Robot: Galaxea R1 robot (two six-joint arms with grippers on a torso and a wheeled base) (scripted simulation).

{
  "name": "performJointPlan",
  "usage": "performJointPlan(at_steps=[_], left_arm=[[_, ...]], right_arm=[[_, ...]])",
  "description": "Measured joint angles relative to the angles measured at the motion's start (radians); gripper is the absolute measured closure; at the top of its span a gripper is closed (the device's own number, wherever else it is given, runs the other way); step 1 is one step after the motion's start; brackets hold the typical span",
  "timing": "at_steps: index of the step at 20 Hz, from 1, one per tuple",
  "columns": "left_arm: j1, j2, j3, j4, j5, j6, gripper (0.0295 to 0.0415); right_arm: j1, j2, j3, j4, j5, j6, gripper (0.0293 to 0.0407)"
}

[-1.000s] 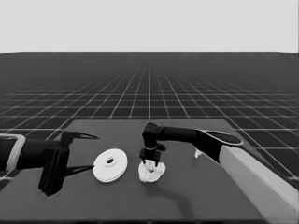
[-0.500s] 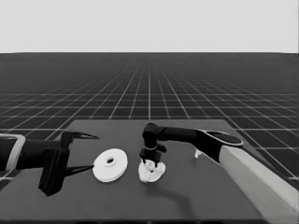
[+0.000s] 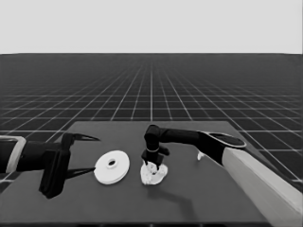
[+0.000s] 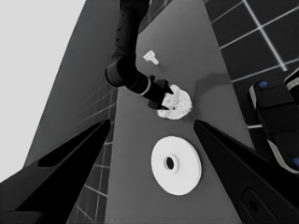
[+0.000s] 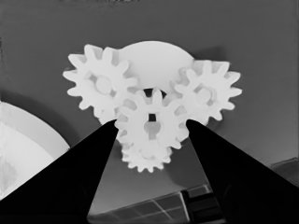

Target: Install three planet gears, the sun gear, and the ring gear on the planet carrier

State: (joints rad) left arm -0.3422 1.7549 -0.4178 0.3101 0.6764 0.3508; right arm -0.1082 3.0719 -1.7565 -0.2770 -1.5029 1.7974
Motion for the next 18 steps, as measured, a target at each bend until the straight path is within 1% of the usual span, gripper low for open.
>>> performJointPlan(at_steps=[18], left_arm=[[0.0, 0.0, 0.0, 0.0, 0.0, 0.0, 0.0326]], right_arm=[[0.0, 0.0, 0.0, 0.0, 0.0, 0.189, 0.039]])
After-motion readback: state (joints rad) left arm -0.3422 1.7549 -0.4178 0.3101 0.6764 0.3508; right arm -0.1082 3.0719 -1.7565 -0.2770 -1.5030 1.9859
